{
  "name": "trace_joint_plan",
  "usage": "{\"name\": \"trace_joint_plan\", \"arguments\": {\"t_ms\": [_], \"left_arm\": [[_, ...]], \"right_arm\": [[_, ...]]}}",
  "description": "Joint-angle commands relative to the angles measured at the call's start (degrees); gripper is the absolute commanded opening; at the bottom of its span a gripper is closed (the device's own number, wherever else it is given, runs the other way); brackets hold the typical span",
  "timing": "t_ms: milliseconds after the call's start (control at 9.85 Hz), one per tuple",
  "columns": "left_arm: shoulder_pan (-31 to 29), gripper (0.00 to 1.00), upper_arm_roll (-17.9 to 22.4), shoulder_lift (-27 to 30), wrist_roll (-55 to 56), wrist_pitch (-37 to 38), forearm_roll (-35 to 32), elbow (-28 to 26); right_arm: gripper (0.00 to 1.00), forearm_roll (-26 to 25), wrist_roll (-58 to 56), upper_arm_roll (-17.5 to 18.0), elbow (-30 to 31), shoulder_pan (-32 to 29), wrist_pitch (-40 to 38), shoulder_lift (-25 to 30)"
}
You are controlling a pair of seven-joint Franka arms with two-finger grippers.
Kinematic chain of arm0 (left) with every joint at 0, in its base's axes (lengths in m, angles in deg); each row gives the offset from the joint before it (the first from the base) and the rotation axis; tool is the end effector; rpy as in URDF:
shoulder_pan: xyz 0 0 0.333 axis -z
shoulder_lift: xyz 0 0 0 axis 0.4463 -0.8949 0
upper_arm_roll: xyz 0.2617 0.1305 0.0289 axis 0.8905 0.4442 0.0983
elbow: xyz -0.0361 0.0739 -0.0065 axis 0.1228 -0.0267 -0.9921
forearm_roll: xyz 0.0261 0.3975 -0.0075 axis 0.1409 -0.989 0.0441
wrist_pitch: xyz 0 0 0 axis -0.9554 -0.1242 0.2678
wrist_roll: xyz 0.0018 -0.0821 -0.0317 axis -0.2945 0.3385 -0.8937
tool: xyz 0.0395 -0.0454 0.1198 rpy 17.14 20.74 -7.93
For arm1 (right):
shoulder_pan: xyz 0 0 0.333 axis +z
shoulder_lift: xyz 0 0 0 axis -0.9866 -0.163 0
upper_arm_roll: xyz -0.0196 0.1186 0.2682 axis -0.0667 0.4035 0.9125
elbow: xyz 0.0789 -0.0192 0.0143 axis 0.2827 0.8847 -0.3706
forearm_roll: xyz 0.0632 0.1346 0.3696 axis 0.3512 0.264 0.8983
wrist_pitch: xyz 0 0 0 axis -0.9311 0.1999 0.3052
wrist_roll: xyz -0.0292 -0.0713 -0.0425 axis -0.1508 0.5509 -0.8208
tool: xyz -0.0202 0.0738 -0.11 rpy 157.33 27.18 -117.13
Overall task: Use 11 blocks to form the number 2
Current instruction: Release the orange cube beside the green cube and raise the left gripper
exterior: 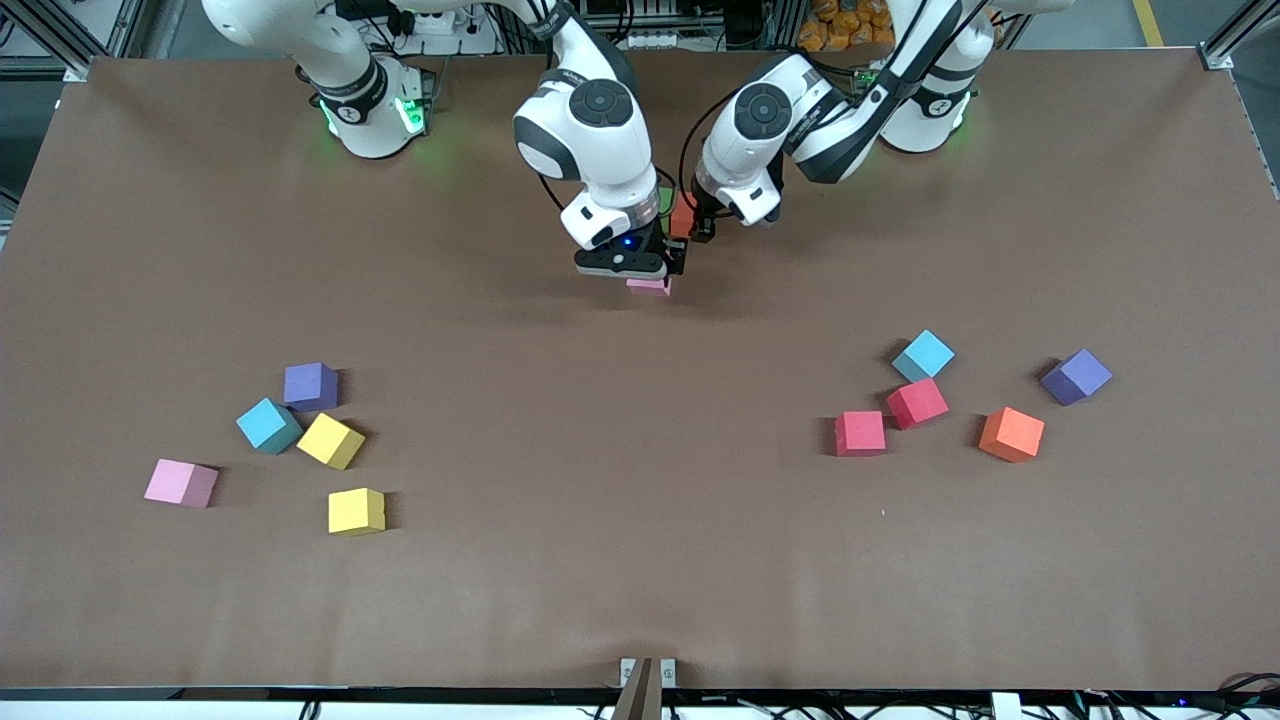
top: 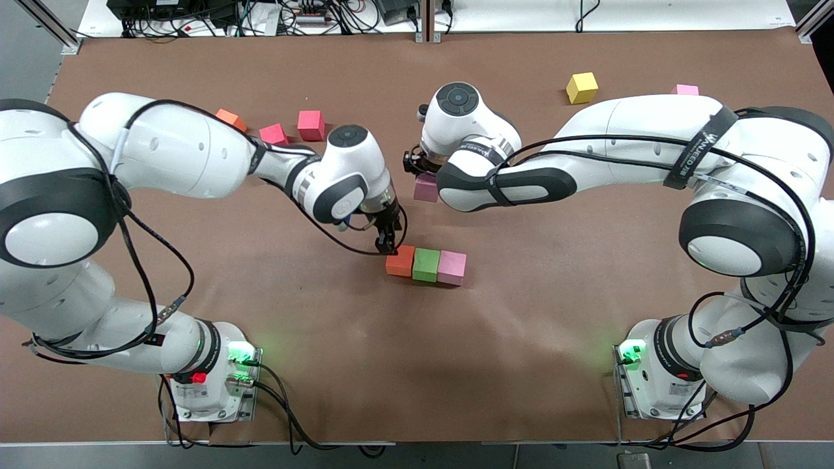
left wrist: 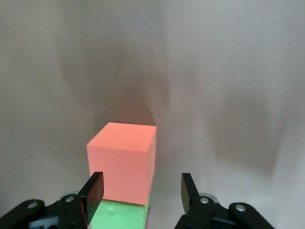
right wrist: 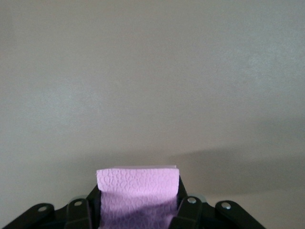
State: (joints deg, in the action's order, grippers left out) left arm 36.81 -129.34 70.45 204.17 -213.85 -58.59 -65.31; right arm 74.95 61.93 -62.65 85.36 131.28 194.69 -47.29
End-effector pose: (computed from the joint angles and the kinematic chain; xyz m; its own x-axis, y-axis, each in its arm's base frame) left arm 0.2820 -0.4168 0.1932 0.0846 0.9792 -0.1845 0.9791 -0.1160 -0.1668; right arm 0.3867 0.5111 0.2449 0.9745 -0.1999 0.1015 -0.1822 -0.9699 -0.1615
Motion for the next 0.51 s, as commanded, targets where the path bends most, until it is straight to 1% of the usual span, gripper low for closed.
{"name": "trace_joint_plan", "arguments": {"t_ms": [0, 101, 203, 304, 406], "left_arm": [[-5.79, 0.74, -0.44, 1.78, -1.49, 6.0, -10.69, 2.27], [-7.91, 0.74, -0.09, 1.7, -3.58, 7.51, -14.59, 3.5], [-10.28, 0.74, 0.26, 1.87, -9.26, 7.96, -15.41, 4.64], [-12.04, 0.74, 1.57, 1.96, -16.45, 8.48, -15.42, 6.31], [-13.02, 0.74, 3.67, 1.96, -23.31, 9.62, -15.42, 8.24]], "right_arm": [[0.13, -2.77, 2.99, -0.56, 0.36, 0.92, 1.32, -0.75], [0.13, -4.96, 5.43, -0.47, 0.27, 1.1, 2.37, -1.54], [0.13, -8.37, 8.5, -0.47, 0.18, 1.36, 2.81, -2.24], [0.13, -10.49, 10.62, -0.38, 0.18, 1.71, 2.82, -2.6], [0.12, -10.86, 11.34, -0.38, 0.09, 2.24, 2.82, -2.95]]}}
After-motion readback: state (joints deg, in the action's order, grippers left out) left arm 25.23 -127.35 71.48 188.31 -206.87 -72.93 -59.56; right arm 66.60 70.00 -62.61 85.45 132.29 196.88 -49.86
